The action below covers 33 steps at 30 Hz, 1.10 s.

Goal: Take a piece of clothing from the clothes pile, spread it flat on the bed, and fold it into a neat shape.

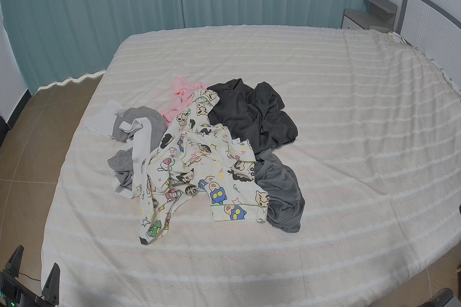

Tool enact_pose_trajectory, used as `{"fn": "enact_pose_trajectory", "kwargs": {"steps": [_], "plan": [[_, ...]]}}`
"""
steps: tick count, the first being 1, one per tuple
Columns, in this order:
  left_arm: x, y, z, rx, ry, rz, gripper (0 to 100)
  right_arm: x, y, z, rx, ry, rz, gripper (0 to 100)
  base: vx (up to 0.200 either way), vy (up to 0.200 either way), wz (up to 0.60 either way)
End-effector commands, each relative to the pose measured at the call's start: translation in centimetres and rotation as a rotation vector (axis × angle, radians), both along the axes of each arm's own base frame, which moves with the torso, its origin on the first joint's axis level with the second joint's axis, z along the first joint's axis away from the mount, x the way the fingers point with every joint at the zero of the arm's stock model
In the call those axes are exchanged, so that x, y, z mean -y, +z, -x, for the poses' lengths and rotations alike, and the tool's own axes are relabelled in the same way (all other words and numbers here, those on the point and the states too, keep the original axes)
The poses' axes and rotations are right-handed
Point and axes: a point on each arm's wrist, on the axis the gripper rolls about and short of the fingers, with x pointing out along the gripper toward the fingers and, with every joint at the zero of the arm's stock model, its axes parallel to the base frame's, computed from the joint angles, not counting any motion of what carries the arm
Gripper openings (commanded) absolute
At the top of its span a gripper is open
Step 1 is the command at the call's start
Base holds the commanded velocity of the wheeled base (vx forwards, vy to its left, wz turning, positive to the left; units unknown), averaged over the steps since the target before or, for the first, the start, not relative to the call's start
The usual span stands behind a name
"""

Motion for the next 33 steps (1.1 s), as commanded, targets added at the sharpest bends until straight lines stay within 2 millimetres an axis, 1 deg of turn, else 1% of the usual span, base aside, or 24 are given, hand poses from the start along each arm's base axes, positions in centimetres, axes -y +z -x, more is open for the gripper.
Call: {"fn": "enact_pose_trajectory", "kwargs": {"steps": [1,2,3,4,5,6,7,8,10,13,18,33], "plan": [[0.0,-0.3,0.1,0.006,0.001,0.001,100,-2.9,-1.1,-12.6,-0.606,0.280,-0.074,100,0.000,0.000,0.00],[0.0,-0.3,0.1,0.006,-0.001,0.001,100,-3.6,-1.5,-13.4,-0.648,0.295,-0.090,100,0.000,0.000,0.00],[0.0,-0.3,0.1,0.006,-0.001,0.001,100,-3.6,-1.5,-13.4,-0.648,0.295,-0.090,100,0.000,0.000,0.00],[0.0,-0.3,0.1,0.006,-0.001,-0.001,100,-4.9,-2.2,-14.6,-0.696,0.327,-0.113,100,0.000,0.000,0.00],[0.0,-0.3,0.1,0.006,-0.001,0.001,100,-5.7,-2.5,-15.3,-0.715,0.342,-0.126,100,0.000,0.000,0.00],[0.0,-0.3,0.1,0.006,-0.001,0.001,100,-6.5,-2.9,-15.9,-0.729,0.352,-0.137,100,0.000,0.000,0.00],[0.0,-0.3,0.1,0.006,-0.001,0.001,100,-6.6,-2.9,-16.0,-0.729,0.351,-0.139,100,0.000,0.000,0.00],[0.0,-0.3,0.1,0.006,-0.001,0.001,100,-7.7,-3.5,-16.8,-0.745,0.349,-0.152,100,0.000,0.000,0.00],[0.0,-0.3,0.1,0.006,0.001,0.001,100,-9.0,-4.4,-17.5,-0.777,0.332,-0.156,100,0.000,0.000,0.00],[0.0,-0.3,0.1,0.006,-0.001,-0.001,100,-10.0,-5.2,-17.9,-0.806,0.309,-0.167,100,0.000,0.000,0.00],[0.0,-0.3,0.1,0.006,-0.001,-0.001,100,-10.4,-5.7,-17.5,-0.839,0.324,-0.172,100,0.000,0.000,0.00],[0.0,-0.3,0.1,0.006,-0.001,-0.001,100,-10.3,-6.3,-17.2,-0.857,0.322,-0.164,100,0.000,0.000,0.00]]}}
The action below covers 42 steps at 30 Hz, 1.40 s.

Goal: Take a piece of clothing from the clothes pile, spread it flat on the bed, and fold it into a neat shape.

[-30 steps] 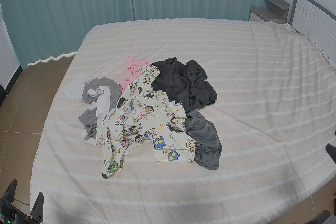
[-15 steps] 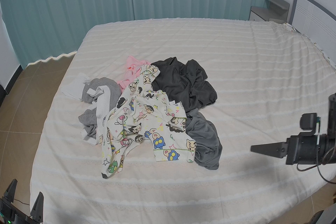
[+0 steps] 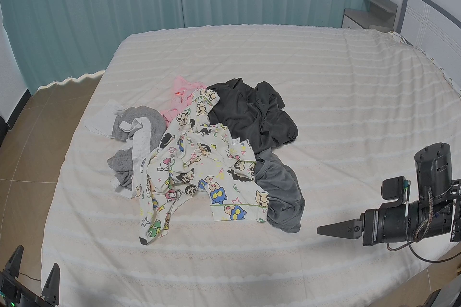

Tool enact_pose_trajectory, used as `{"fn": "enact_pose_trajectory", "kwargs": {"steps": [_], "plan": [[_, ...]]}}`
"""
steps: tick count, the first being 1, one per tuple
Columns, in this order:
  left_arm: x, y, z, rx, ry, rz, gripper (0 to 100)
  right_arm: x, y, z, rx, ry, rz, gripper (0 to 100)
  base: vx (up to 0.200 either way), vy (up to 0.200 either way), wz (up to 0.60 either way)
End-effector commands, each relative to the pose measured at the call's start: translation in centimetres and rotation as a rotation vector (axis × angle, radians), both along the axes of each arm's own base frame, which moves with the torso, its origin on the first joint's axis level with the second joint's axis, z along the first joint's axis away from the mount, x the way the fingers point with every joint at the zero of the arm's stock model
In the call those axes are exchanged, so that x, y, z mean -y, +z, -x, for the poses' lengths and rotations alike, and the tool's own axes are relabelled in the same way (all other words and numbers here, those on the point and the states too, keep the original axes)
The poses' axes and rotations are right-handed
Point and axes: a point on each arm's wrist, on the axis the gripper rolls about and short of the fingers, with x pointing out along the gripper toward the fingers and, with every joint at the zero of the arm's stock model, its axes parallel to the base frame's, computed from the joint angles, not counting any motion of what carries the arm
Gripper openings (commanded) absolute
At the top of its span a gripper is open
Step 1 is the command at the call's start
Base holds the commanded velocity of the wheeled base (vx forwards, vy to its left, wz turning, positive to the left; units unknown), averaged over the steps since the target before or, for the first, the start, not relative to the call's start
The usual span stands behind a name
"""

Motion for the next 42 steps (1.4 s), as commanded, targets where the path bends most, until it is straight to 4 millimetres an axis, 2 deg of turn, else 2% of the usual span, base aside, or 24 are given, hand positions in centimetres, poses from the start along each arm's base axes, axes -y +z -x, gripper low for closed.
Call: {"fn": "enact_pose_trajectory", "kwargs": {"steps": [1,10,16,28,30,34,42], "plan": [[0.0,-0.3,0.1,0.006,-0.001,0.001,100,0.0,-0.1,0.0,-0.005,0.001,0.003,100,0.000,0.000,0.00],[0.0,-0.3,0.1,0.006,-0.001,0.001,100,-0.1,-0.2,0.0,-0.008,0.003,0.003,100,0.000,0.000,0.00],[0.0,-0.3,0.1,0.006,0.001,0.002,100,-0.3,-0.3,0.1,-0.012,0.014,0.004,100,-0.200,0.000,0.00],[0.0,-0.3,0.1,0.006,-0.001,0.002,100,-0.5,-0.4,-0.2,-0.014,0.016,0.007,100,0.000,0.000,0.00],[0.0,-0.3,0.1,0.006,-0.001,0.002,100,-0.6,-0.5,-0.4,-0.004,0.018,0.000,100,0.000,0.200,0.00],[0.0,-0.3,0.1,0.006,-0.001,0.002,100,-1.4,-0.9,-1.3,0.016,0.025,-0.009,100,0.000,0.200,0.00],[0.0,-0.3,0.1,0.006,-0.001,0.002,100,-5.5,-3.9,-4.9,0.090,0.011,0.004,100,0.000,0.200,0.00]]}}
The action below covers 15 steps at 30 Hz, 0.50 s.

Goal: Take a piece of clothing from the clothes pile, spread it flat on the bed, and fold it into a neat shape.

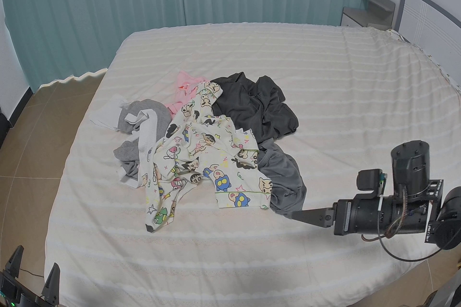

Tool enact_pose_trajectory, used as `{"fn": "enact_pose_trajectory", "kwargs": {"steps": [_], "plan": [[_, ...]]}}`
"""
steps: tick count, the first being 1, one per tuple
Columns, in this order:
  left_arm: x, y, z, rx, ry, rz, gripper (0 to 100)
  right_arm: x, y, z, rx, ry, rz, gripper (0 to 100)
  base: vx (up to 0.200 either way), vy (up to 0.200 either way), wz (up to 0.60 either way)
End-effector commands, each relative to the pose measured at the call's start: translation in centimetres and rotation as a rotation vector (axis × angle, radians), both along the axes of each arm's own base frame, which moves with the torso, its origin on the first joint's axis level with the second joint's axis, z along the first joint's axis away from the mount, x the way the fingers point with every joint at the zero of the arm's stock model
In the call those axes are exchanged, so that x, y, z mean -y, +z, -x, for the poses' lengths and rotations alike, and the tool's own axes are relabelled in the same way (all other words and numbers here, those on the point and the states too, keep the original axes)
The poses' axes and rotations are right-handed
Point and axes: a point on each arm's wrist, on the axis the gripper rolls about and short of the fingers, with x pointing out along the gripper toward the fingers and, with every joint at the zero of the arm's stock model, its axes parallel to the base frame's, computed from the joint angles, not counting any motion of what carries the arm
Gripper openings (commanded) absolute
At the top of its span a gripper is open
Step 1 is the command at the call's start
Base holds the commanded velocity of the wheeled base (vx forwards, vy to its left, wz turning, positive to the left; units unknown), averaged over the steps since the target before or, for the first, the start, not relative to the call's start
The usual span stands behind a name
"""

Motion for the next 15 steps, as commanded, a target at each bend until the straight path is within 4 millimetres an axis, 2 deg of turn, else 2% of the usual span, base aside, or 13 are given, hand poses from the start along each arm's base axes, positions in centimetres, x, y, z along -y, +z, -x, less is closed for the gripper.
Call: {"fn": "enact_pose_trajectory", "kwargs": {"steps": [1,4,8,11,15], "plan": [[0.0,-0.3,0.1,0.005,0.000,0.000,100,-2.9,-3.2,-2.7,-0.004,-0.037,0.059,100,0.000,0.200,0.00],[0.0,-0.3,0.1,0.006,0.000,0.000,100,-4.3,-4.2,-4.1,0.022,-0.084,0.086,100,0.000,0.200,0.00],[0.0,-0.3,0.1,0.006,0.000,0.000,100,-5.2,-5.6,-4.8,0.005,-0.090,0.117,100,0.000,0.000,0.00],[0.0,-0.3,0.1,0.006,0.000,-0.001,100,-5.9,-6.6,-6.1,0.000,-0.113,0.133,100,0.000,0.000,0.00],[0.0,-0.3,0.1,0.006,0.000,-0.001,100,-5.5,-7.4,-7.3,0.007,-0.185,0.171,100,0.000,0.000,0.00]]}}
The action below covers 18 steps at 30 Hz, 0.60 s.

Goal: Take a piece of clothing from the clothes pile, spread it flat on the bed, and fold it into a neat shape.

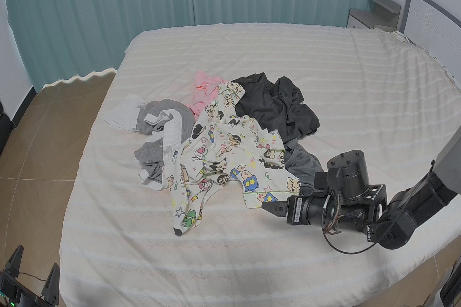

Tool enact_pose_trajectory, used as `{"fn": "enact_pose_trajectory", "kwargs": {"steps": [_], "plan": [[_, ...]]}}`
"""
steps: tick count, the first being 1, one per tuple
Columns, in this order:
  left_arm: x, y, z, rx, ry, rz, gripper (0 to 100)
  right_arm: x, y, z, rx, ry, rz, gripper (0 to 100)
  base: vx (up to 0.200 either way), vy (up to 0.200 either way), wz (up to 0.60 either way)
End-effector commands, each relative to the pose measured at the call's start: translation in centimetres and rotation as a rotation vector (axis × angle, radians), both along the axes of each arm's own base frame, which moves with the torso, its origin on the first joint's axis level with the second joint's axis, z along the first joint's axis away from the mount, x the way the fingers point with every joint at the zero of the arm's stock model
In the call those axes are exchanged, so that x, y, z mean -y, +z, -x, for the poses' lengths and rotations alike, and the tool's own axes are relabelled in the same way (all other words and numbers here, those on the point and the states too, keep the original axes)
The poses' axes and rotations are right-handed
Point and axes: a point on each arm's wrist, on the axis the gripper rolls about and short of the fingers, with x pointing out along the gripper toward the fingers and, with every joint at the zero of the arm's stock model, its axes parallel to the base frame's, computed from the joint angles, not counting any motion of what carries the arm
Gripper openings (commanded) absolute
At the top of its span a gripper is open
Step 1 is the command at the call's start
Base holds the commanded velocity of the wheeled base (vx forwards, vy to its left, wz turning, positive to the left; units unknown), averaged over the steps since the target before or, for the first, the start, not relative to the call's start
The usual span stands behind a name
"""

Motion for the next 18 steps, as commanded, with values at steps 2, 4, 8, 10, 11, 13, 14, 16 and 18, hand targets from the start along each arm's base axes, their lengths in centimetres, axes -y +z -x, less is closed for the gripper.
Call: {"fn": "enact_pose_trajectory", "kwargs": {"steps": [2,4,8,10,11,13,14,16,18], "plan": [[0.0,-0.3,0.1,0.006,0.001,0.000,100,-0.4,-2.6,-2.0,-0.035,-0.061,0.060,100,0.000,0.000,0.00],[0.0,-0.3,0.1,0.006,0.001,0.000,100,-0.2,-3.1,-2.7,-0.030,-0.103,0.083,100,0.000,0.000,0.00],[0.0,-0.3,0.1,0.006,0.001,0.000,100,-0.6,-4.1,-3.5,-0.028,-0.135,0.106,100,0.000,0.000,0.00],[0.0,-0.3,0.1,0.006,0.001,0.000,100,-0.8,-4.5,-3.9,-0.029,-0.136,0.108,100,0.000,0.000,0.00],[0.0,-0.3,0.1,0.006,-0.001,0.000,100,-1.0,-4.7,-4.1,-0.030,-0.137,0.109,100,0.000,0.000,0.00],[0.0,-0.3,0.1,0.006,0.001,0.000,100,-1.3,-5.0,-4.5,-0.029,-0.140,0.112,100,0.000,0.000,0.00],[0.0,-0.3,0.1,0.006,0.001,0.000,100,-1.5,-5.2,-4.8,-0.025,-0.143,0.113,100,0.000,0.000,0.00],[0.0,-0.3,0.1,0.006,0.001,0.000,100,-1.9,-5.6,-5.5,-0.017,-0.152,0.119,100,0.000,0.000,0.00],[0.0,-0.3,0.1,0.006,0.001,0.000,100,-2.3,-6.0,-6.2,-0.009,-0.160,0.120,100,0.000,0.000,0.00]]}}
